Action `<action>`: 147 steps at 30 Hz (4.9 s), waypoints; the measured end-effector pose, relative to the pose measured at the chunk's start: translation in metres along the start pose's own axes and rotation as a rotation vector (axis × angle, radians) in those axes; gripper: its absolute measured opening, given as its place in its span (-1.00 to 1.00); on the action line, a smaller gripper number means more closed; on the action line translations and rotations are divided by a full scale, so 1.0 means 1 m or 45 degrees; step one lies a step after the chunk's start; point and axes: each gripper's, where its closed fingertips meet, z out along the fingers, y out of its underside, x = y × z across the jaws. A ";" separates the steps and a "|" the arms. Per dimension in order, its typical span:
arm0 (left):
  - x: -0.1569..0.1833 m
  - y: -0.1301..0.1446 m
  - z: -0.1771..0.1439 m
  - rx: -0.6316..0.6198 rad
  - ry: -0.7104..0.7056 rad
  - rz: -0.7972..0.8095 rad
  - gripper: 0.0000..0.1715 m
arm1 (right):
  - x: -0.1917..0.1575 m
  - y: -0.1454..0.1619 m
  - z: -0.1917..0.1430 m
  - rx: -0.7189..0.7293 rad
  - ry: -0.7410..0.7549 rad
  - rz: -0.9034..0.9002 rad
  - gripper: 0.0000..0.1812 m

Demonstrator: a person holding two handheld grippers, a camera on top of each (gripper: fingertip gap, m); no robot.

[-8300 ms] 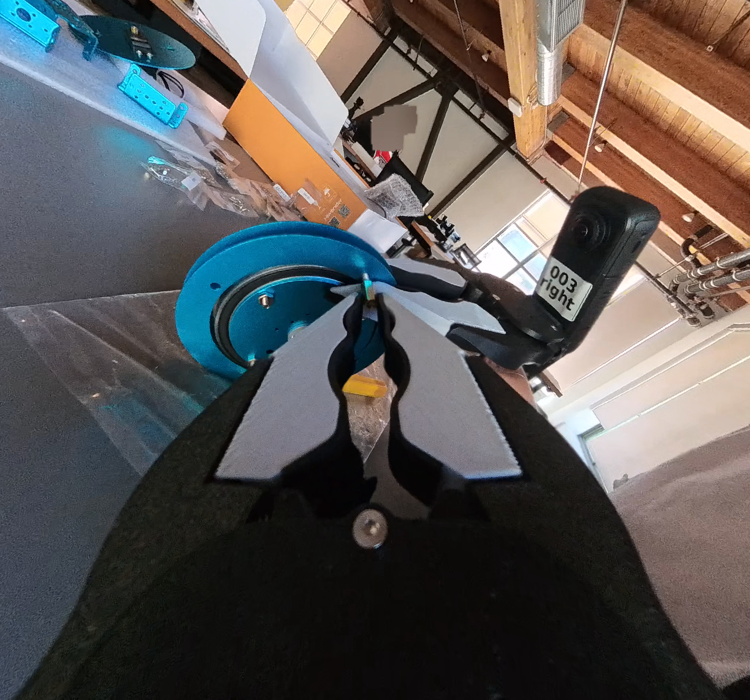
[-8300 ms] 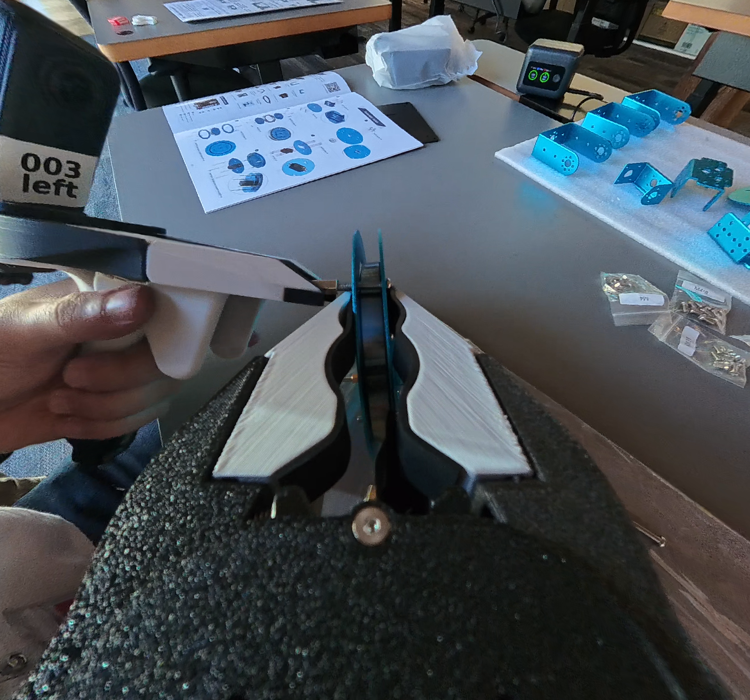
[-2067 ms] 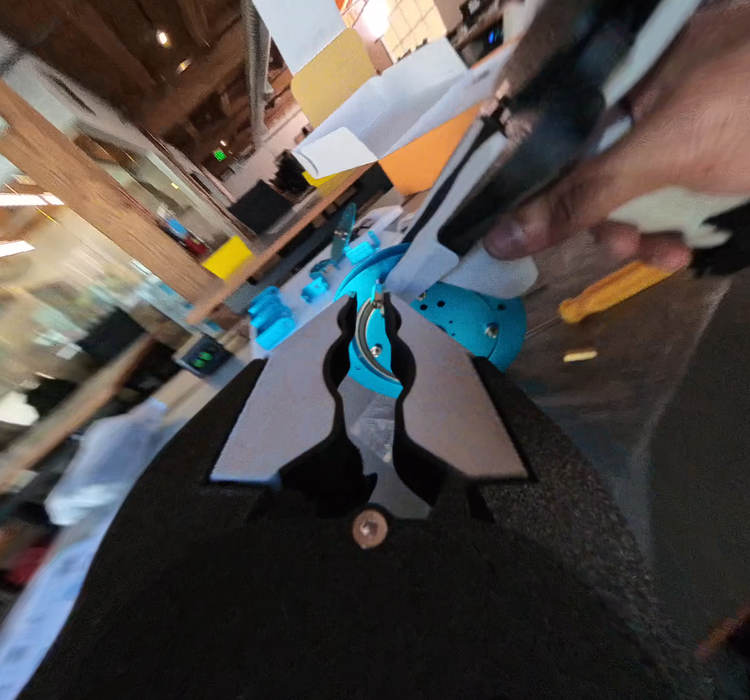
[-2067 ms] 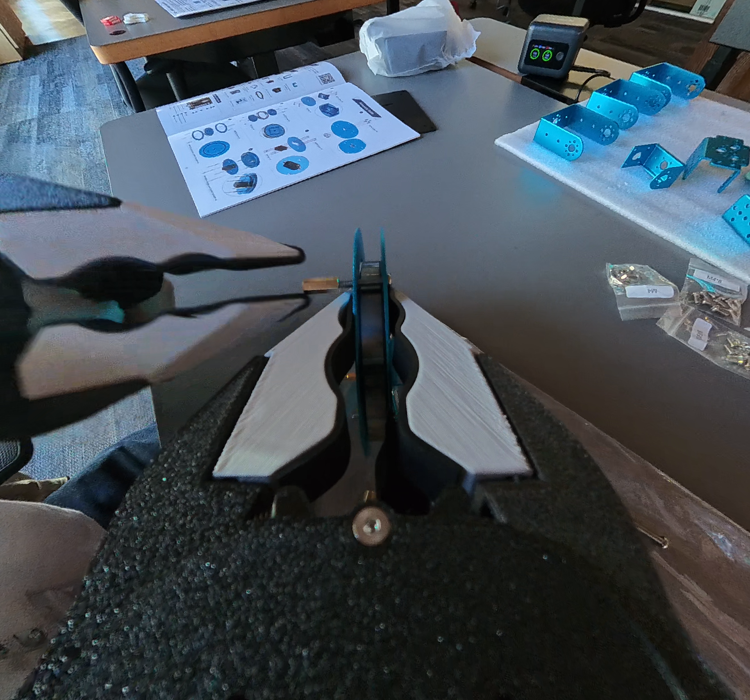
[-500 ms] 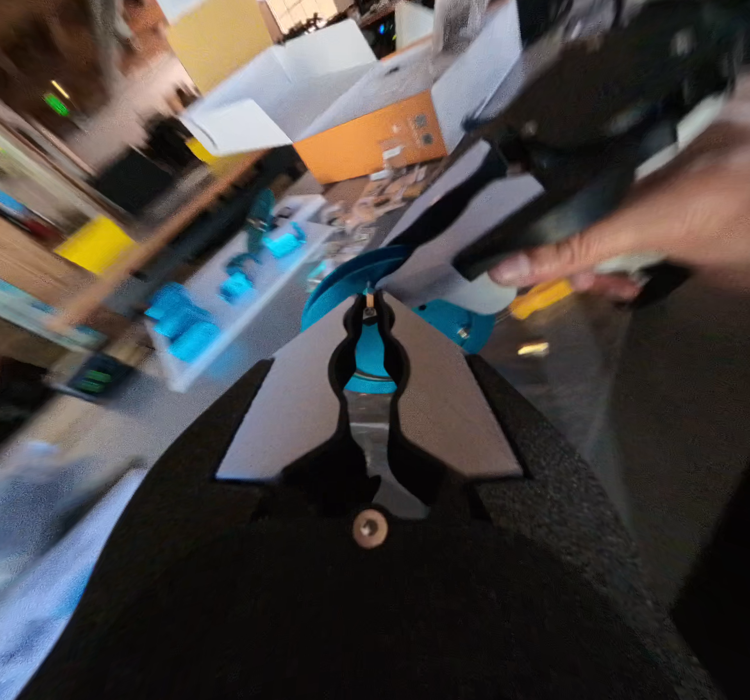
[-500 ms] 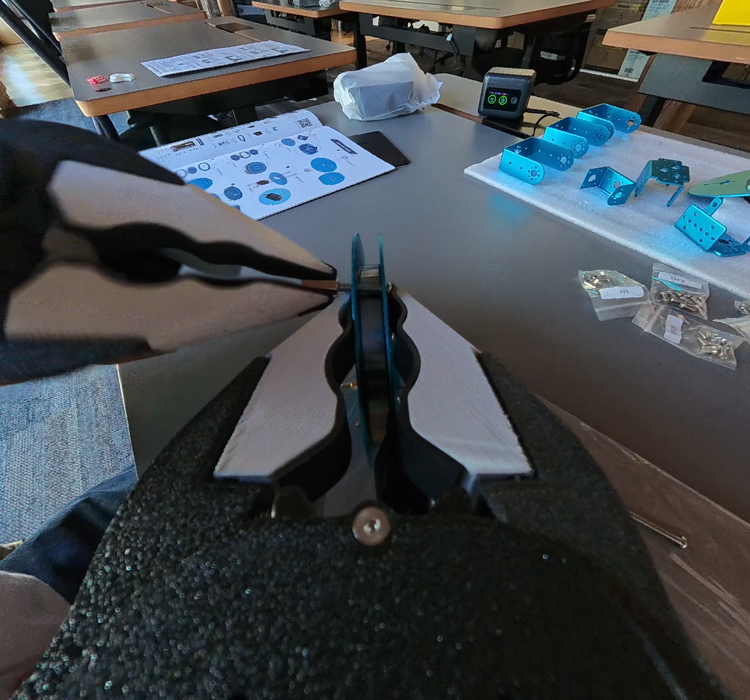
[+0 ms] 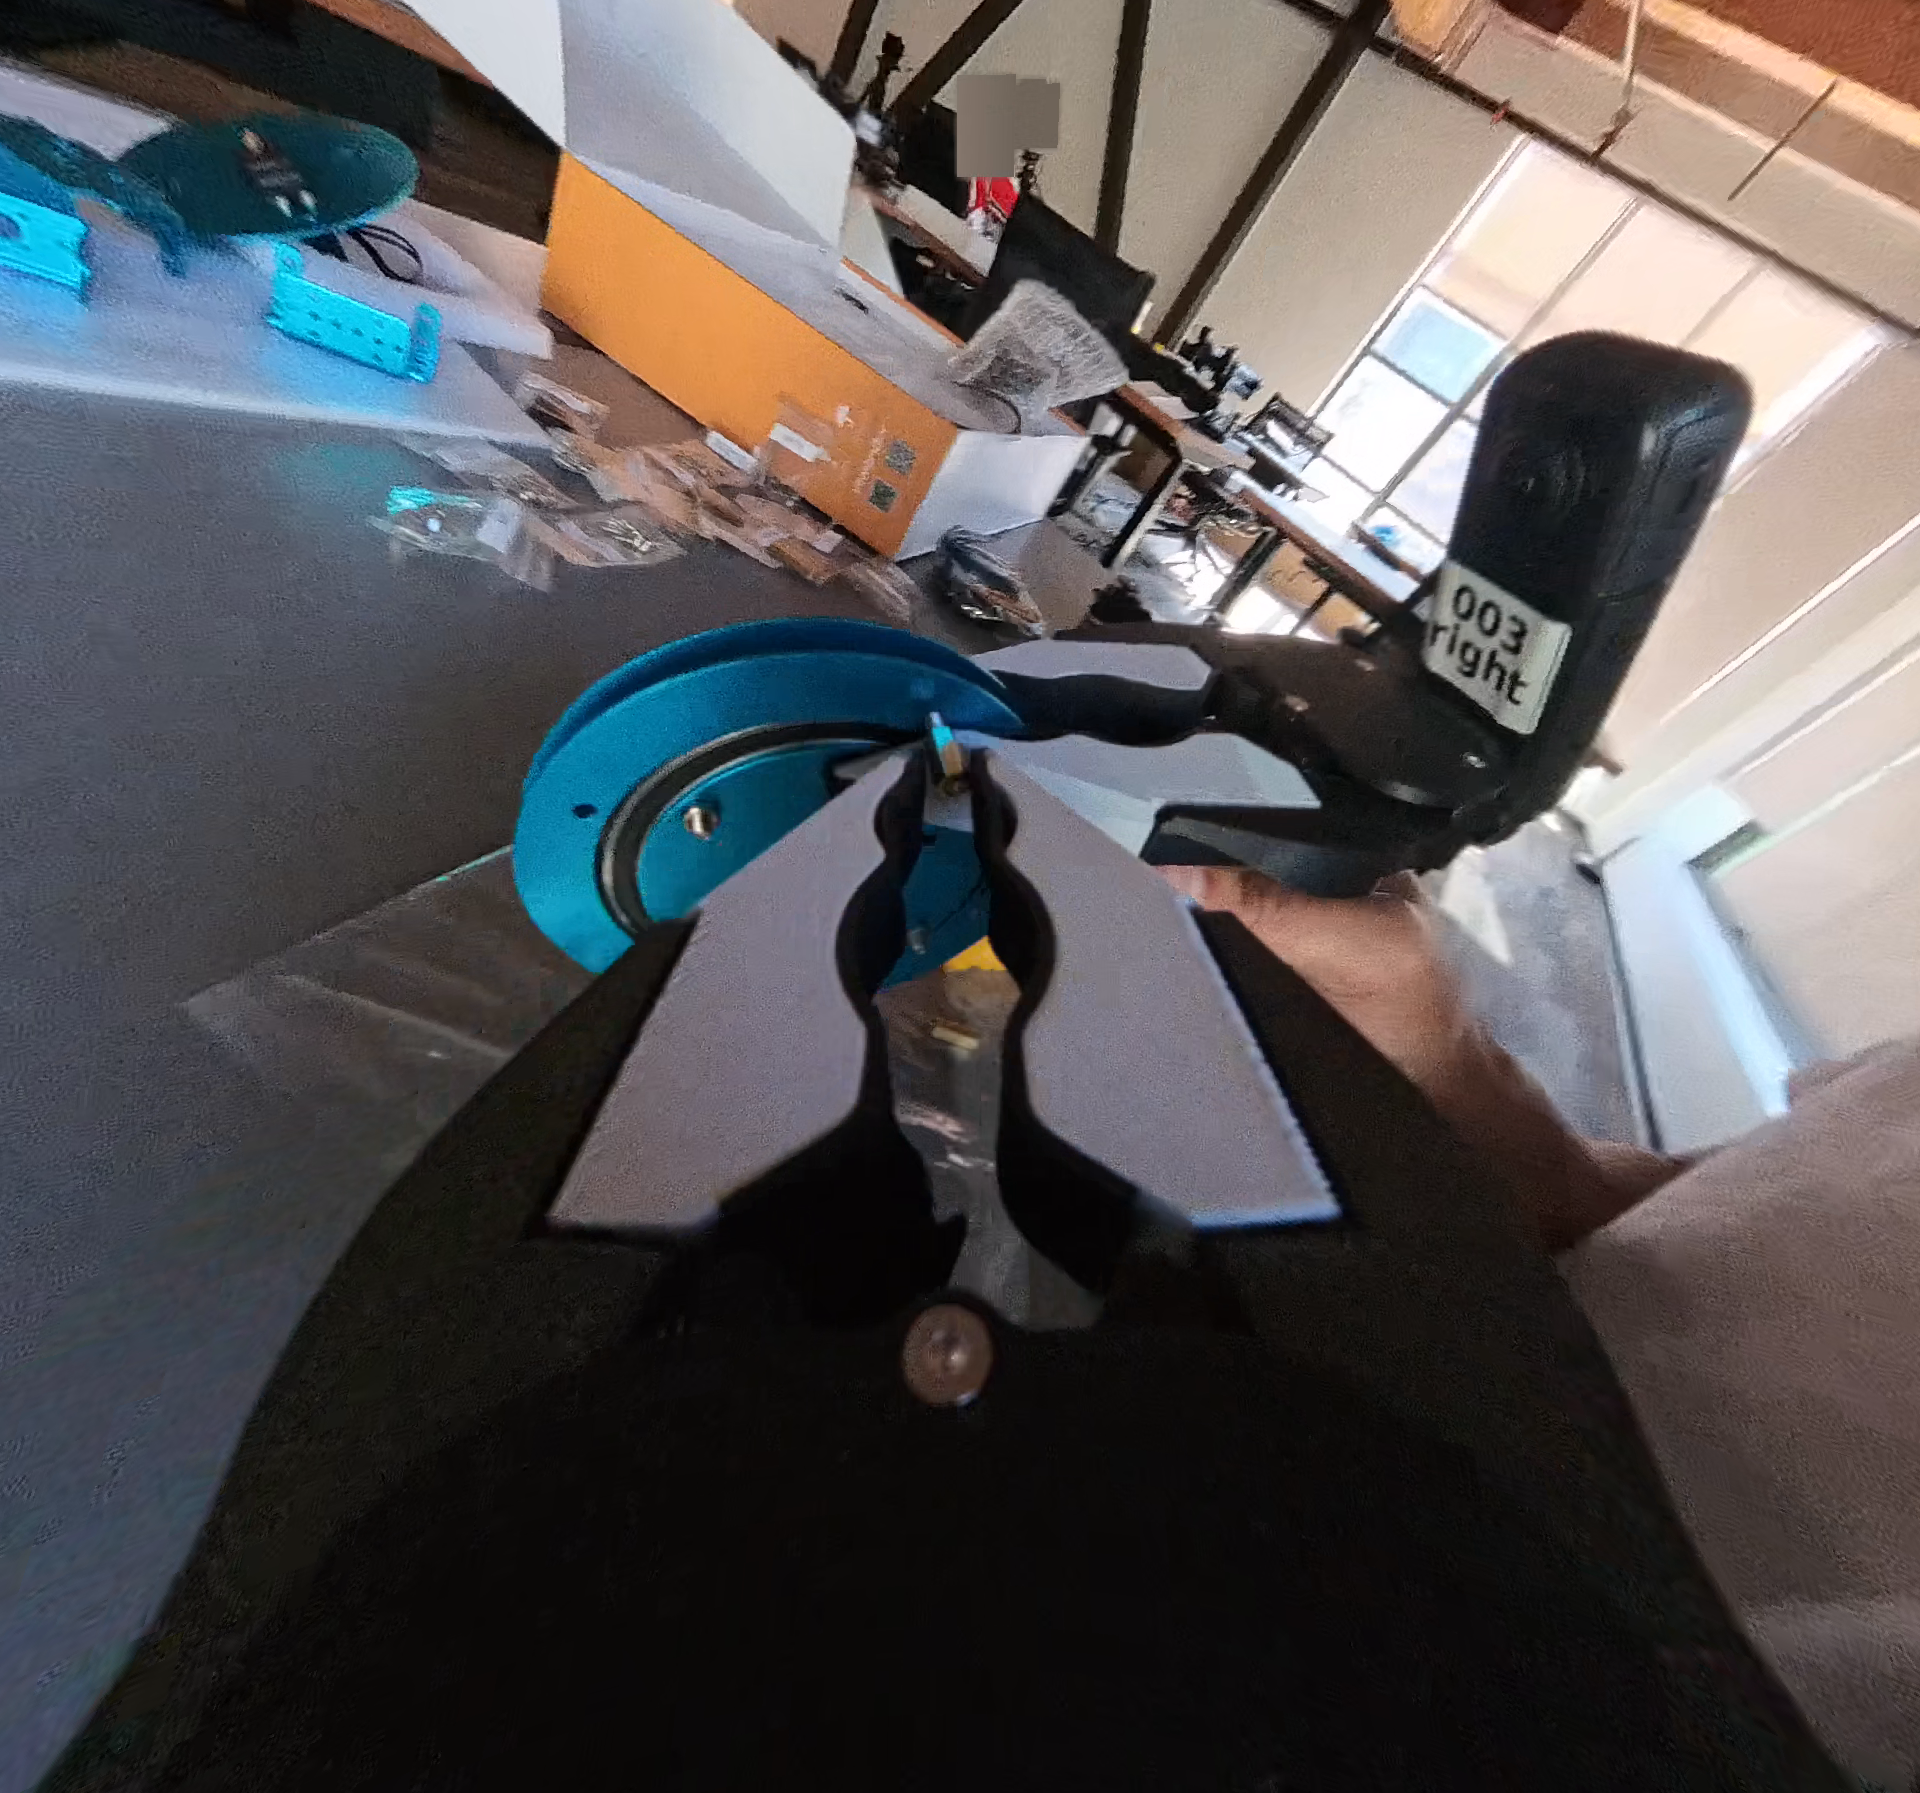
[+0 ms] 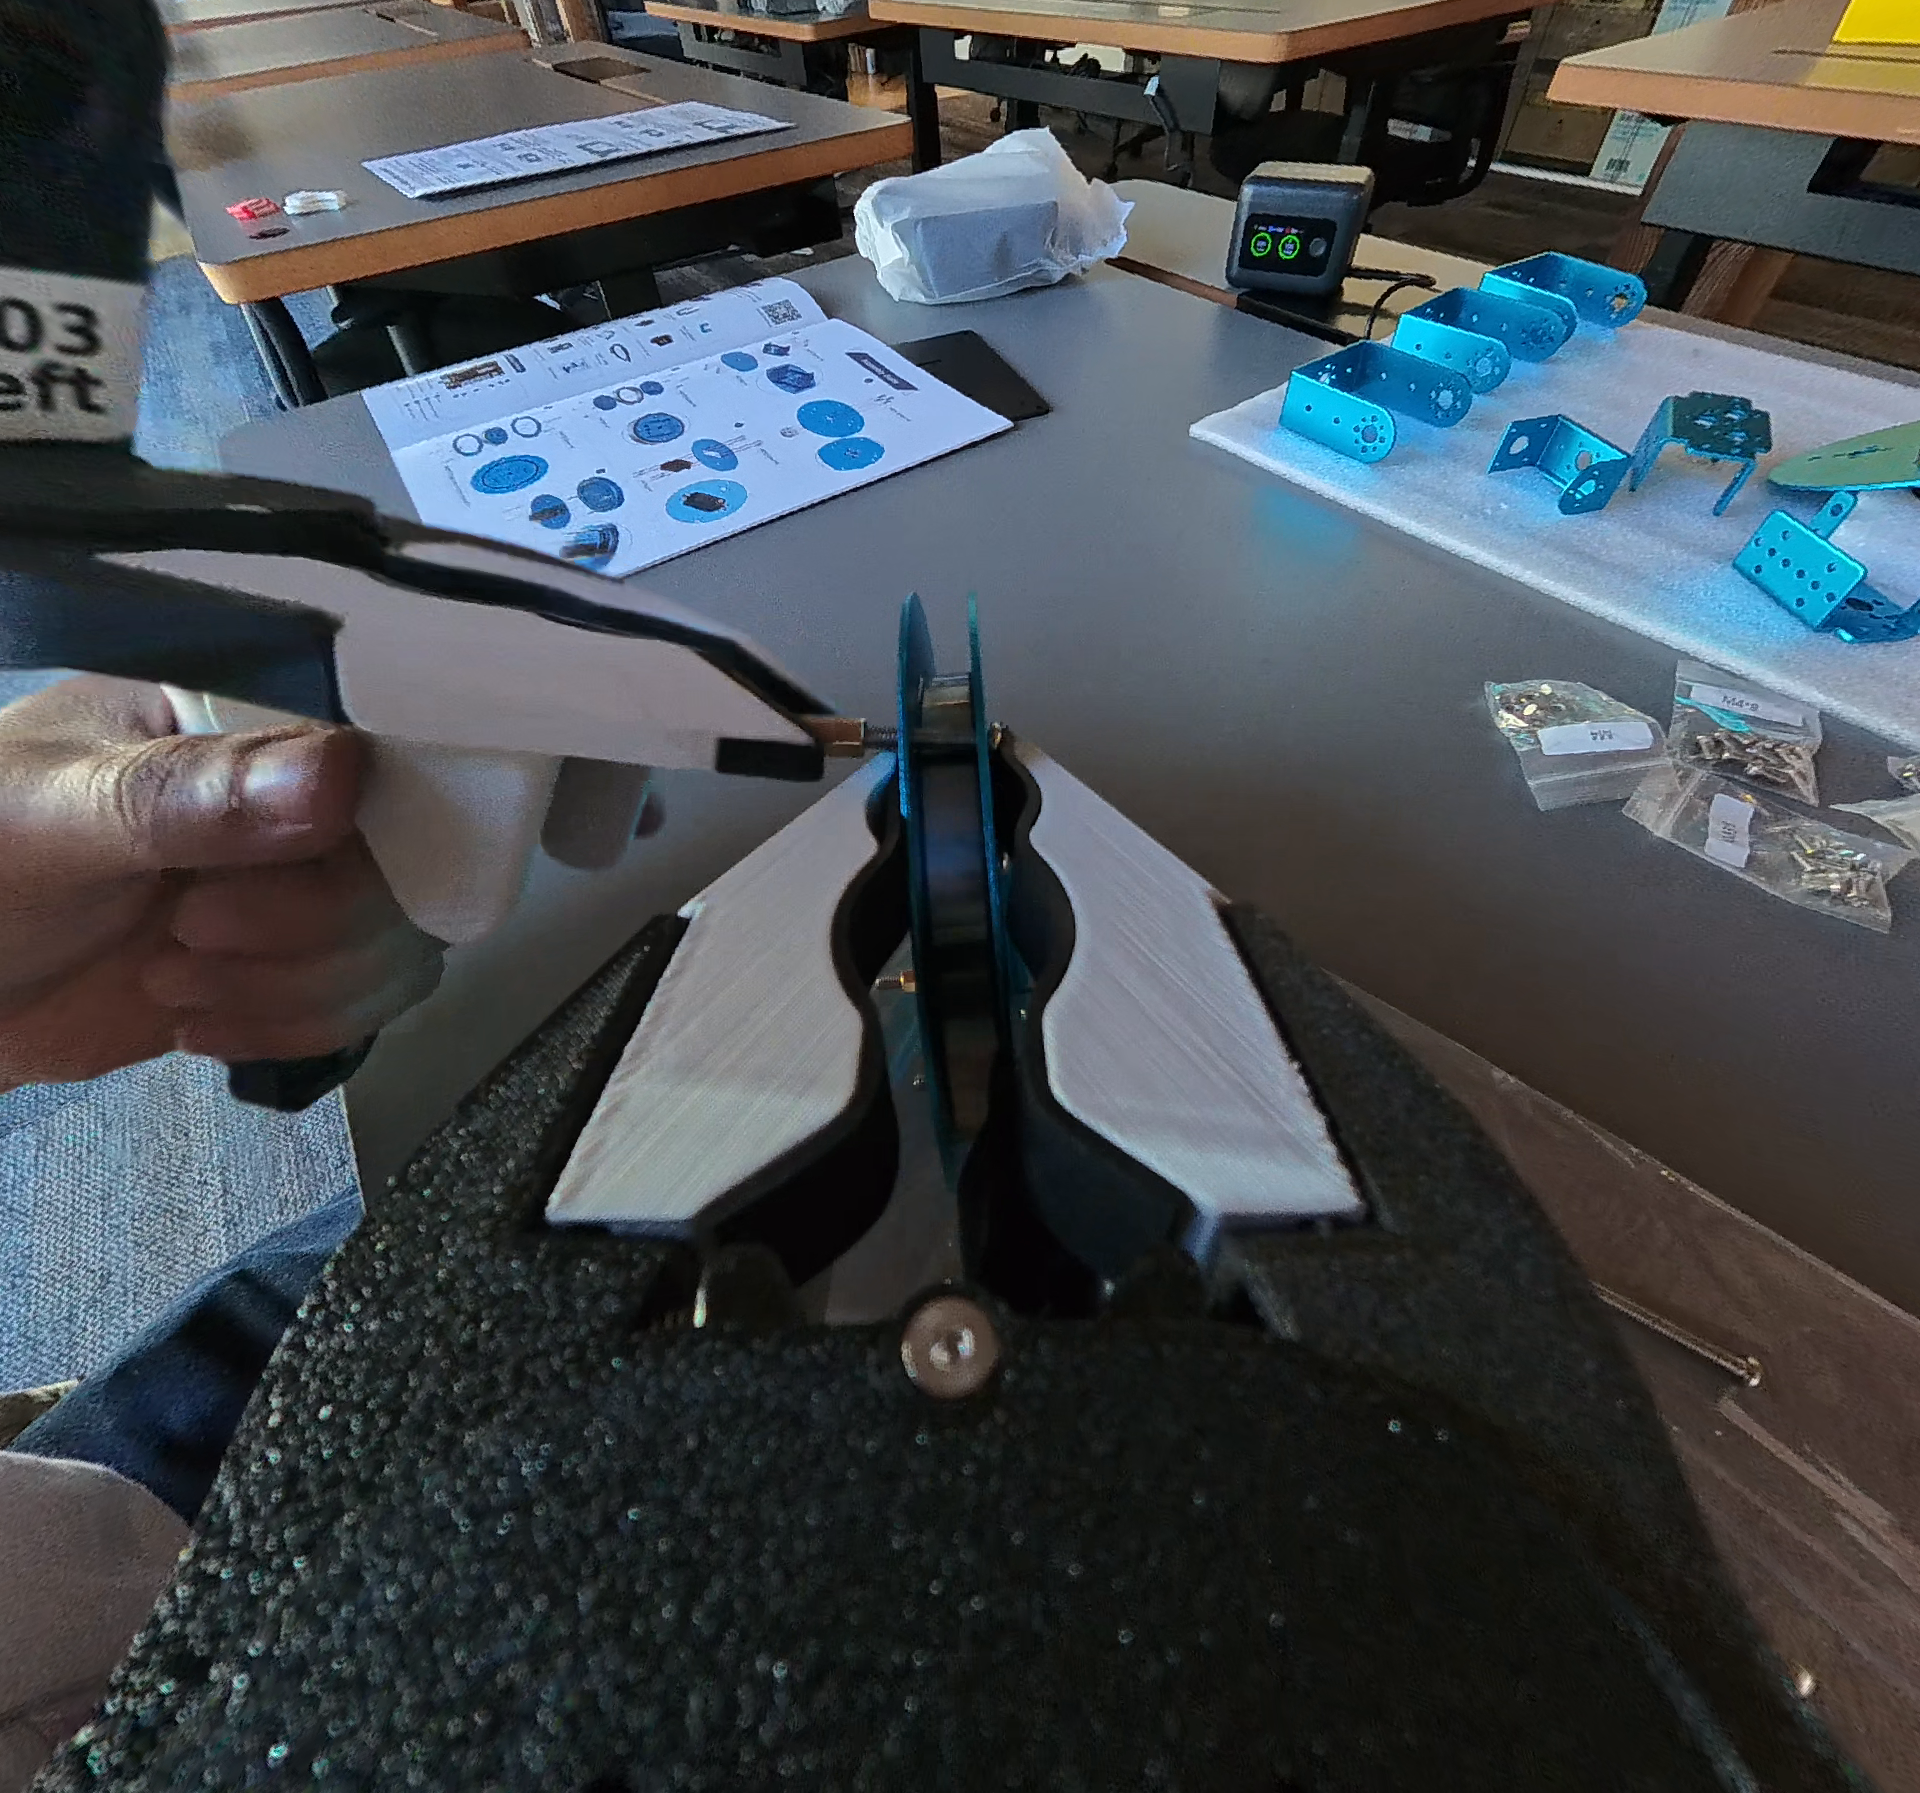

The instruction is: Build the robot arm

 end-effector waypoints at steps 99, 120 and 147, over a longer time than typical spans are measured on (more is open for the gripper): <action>0.002 0.001 -0.004 0.044 -0.548 0.996 -0.88 | 0.004 0.004 -0.002 -0.044 -0.007 0.038 -0.85; 0.000 0.000 -0.001 0.077 -0.038 -0.054 -0.96 | 0.016 -0.002 0.000 0.038 0.129 -0.102 -0.57; 0.006 -0.012 -0.003 0.068 0.013 0.046 -0.86 | 0.011 -0.001 -0.004 0.026 0.113 -0.094 -0.84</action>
